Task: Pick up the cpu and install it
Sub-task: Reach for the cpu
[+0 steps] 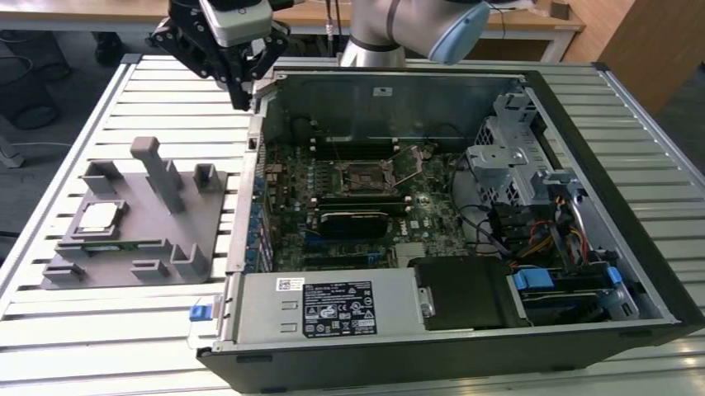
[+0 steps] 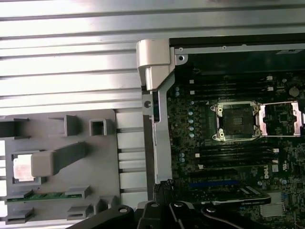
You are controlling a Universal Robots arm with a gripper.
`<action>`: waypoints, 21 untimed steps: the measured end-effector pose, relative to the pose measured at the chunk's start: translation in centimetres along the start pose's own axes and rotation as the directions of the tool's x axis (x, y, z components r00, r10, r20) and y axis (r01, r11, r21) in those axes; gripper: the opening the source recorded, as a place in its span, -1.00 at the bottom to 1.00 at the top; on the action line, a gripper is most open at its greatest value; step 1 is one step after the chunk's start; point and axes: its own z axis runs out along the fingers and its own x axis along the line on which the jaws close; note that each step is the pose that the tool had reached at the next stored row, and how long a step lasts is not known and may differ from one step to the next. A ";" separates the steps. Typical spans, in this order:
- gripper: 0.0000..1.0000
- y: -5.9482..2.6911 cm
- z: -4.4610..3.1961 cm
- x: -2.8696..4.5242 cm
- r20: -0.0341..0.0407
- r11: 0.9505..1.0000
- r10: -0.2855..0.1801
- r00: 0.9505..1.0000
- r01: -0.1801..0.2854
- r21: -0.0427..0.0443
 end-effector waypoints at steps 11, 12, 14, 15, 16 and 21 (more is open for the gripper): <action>-0.79 0.01 0.06 1.63 0.000 1.000 0.000 1.000 0.000 0.000; -0.79 0.02 0.06 1.76 0.000 1.000 0.000 1.000 0.000 0.000; -0.79 0.02 0.08 2.02 0.000 1.000 0.000 1.000 0.000 0.000; -0.79 0.03 0.09 2.16 0.000 1.000 0.000 1.000 0.000 0.000; -0.79 0.03 0.09 2.30 0.000 1.000 0.000 1.000 0.000 0.000; -0.79 0.01 0.12 3.05 0.000 1.000 0.000 1.000 0.000 0.000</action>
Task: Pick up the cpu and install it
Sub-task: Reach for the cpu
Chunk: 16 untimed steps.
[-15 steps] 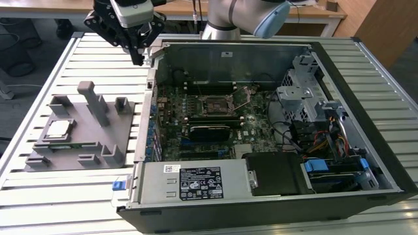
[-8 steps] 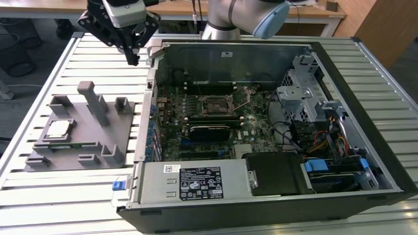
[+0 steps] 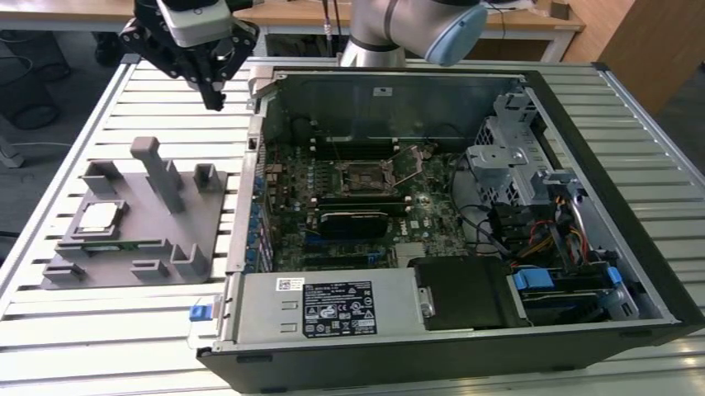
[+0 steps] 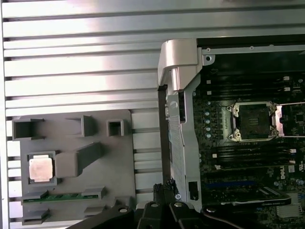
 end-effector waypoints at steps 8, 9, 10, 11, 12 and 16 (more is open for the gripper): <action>-0.79 -0.04 0.04 1.17 0.000 1.000 0.000 1.000 0.000 0.000; -0.79 -0.04 0.05 1.31 0.000 1.000 0.000 1.000 0.000 0.000; -0.79 -0.04 0.06 1.46 0.000 1.000 0.000 1.000 0.000 0.000; -0.79 -0.05 0.06 1.61 0.000 1.000 0.000 1.000 0.000 0.000; -0.79 -0.05 0.06 1.77 0.000 1.000 0.000 1.000 0.000 0.000; -0.79 -0.07 0.08 2.41 0.000 1.000 0.000 1.000 0.000 0.000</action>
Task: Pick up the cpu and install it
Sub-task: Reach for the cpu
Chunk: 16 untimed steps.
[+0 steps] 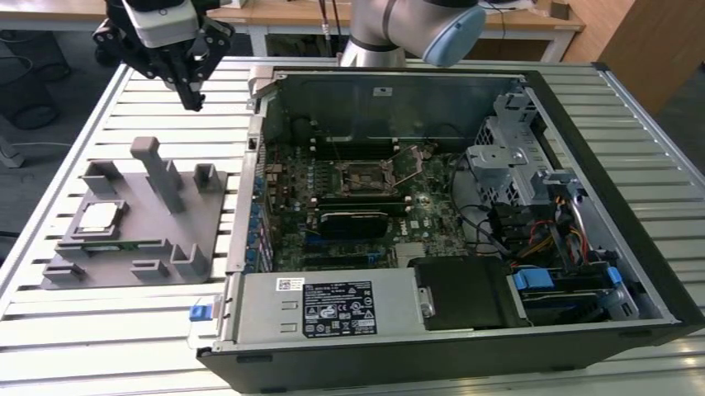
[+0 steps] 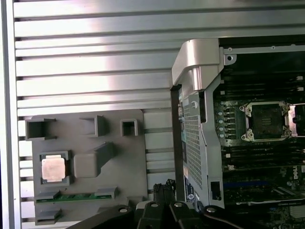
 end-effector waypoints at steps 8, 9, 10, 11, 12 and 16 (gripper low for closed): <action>-0.79 -0.05 0.04 1.25 0.000 1.000 0.000 1.000 0.000 0.000; -0.79 -0.05 0.04 1.41 0.000 1.000 0.000 1.000 0.000 0.000; -0.79 -0.06 0.05 1.56 0.000 1.000 0.000 1.000 0.000 0.000; -0.79 -0.06 0.05 1.71 0.000 1.000 0.000 1.000 0.000 0.000; -0.79 -0.07 0.06 1.88 0.000 1.000 0.000 1.000 0.000 0.000; -0.79 -0.11 0.08 2.51 0.000 1.000 0.000 1.000 0.000 0.000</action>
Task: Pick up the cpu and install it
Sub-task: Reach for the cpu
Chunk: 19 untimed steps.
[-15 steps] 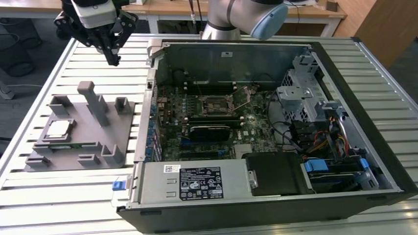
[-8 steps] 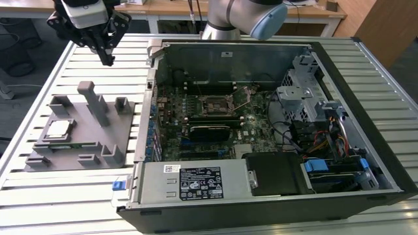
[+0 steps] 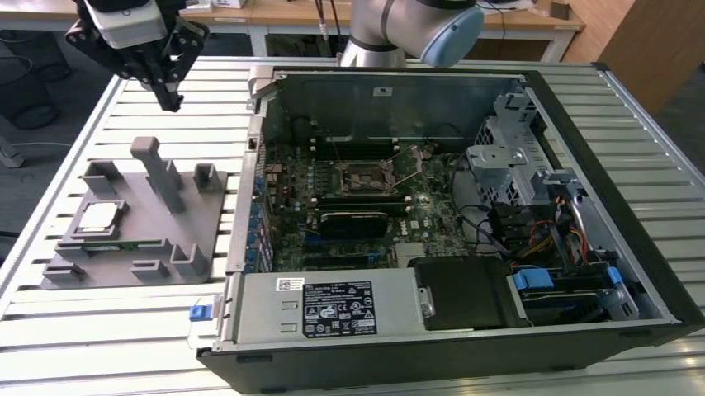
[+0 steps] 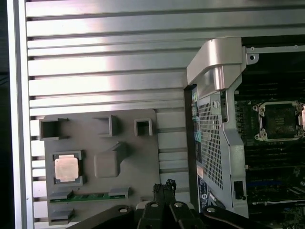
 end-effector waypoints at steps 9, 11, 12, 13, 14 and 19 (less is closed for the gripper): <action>-0.79 -0.09 0.04 1.54 0.000 1.000 0.000 1.000 0.000 0.000; -0.79 -0.11 0.05 1.86 0.000 1.000 0.000 1.000 0.000 0.000; -0.79 -0.12 0.05 2.03 0.000 1.000 0.000 1.000 0.000 0.000; -0.79 -0.13 0.06 2.19 0.000 1.000 0.000 1.000 0.000 0.000; -0.79 -0.13 0.06 2.34 0.000 1.000 0.000 1.000 0.000 0.000; -0.79 -0.17 0.09 3.11 -0.001 1.000 0.000 1.000 0.000 0.000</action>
